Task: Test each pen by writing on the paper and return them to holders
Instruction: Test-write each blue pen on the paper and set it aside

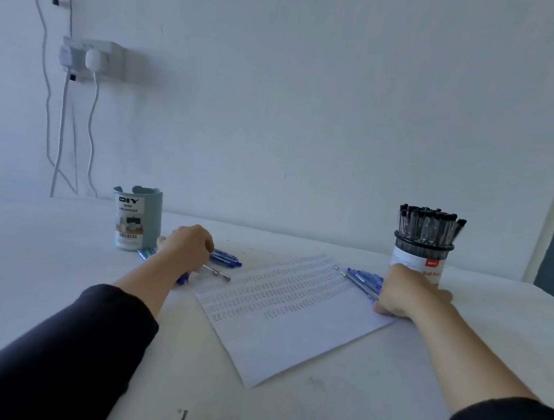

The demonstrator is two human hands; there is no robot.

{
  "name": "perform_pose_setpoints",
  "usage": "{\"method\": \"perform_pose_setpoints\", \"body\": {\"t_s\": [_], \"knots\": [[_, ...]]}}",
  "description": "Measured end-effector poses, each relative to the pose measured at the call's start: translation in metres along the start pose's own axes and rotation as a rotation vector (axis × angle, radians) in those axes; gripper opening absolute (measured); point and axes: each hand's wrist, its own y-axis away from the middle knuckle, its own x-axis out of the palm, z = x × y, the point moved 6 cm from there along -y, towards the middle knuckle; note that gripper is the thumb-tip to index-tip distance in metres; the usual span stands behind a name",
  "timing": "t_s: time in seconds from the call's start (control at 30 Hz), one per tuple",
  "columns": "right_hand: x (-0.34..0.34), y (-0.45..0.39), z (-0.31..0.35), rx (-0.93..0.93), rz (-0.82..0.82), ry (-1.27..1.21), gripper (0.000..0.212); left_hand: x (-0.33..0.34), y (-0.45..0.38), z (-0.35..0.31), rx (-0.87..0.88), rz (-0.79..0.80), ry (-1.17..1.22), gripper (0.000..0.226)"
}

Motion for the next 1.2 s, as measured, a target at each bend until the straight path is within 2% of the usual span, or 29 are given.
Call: {"method": "perform_pose_setpoints", "body": {"t_s": [0.17, 0.27, 0.33, 0.43, 0.5, 0.6, 0.67, 0.7, 0.77, 0.83, 1.07, 1.2], "knots": [[0.000, 0.005, 0.006, 0.022, -0.009, 0.020, 0.019, 0.004, 0.002, -0.011, 0.139, 0.010, -0.138, 0.036], [-0.002, 0.011, 0.011, 0.001, -0.046, 0.058, 0.032, 0.004, 0.002, -0.015, 0.185, 0.015, -0.218, 0.033], [-0.004, 0.012, 0.017, -0.051, -0.088, 0.082, 0.035, 0.003, 0.002, -0.016, 0.216, 0.024, -0.244, 0.026], [-0.001, 0.012, 0.033, -0.242, -0.134, 0.037, 0.036, 0.000, 0.005, -0.019, 0.281, 0.022, -0.278, 0.022], [0.004, 0.016, 0.048, -0.391, -0.110, -0.075, 0.044, -0.011, 0.009, -0.025, 0.356, -0.113, -0.239, 0.019], [0.017, 0.024, 0.070, -0.528, -0.013, -0.140, 0.053, -0.042, 0.024, -0.035, 0.428, -0.509, 0.056, 0.012], [0.026, 0.028, 0.079, -0.564, 0.033, -0.112, 0.057, -0.057, 0.035, -0.037, 0.393, -0.687, 0.215, 0.010], [0.029, 0.029, 0.081, -0.573, 0.048, -0.092, 0.057, -0.060, 0.038, -0.038, 0.347, -0.711, 0.274, 0.012], [0.032, 0.029, 0.084, -0.583, 0.071, -0.078, 0.055, -0.060, 0.038, -0.037, 0.224, -0.682, 0.362, 0.015], [0.033, 0.028, 0.082, -0.574, 0.081, -0.108, 0.051, -0.057, 0.039, -0.037, 0.161, -0.638, 0.350, 0.015], [0.035, 0.023, 0.079, -0.557, 0.076, -0.139, 0.044, -0.049, 0.050, -0.061, 0.249, -0.554, -0.099, 0.068], [0.035, 0.022, 0.080, -0.551, 0.067, -0.144, 0.043, -0.039, 0.054, -0.079, 0.310, -0.453, -0.226, 0.066]]}}
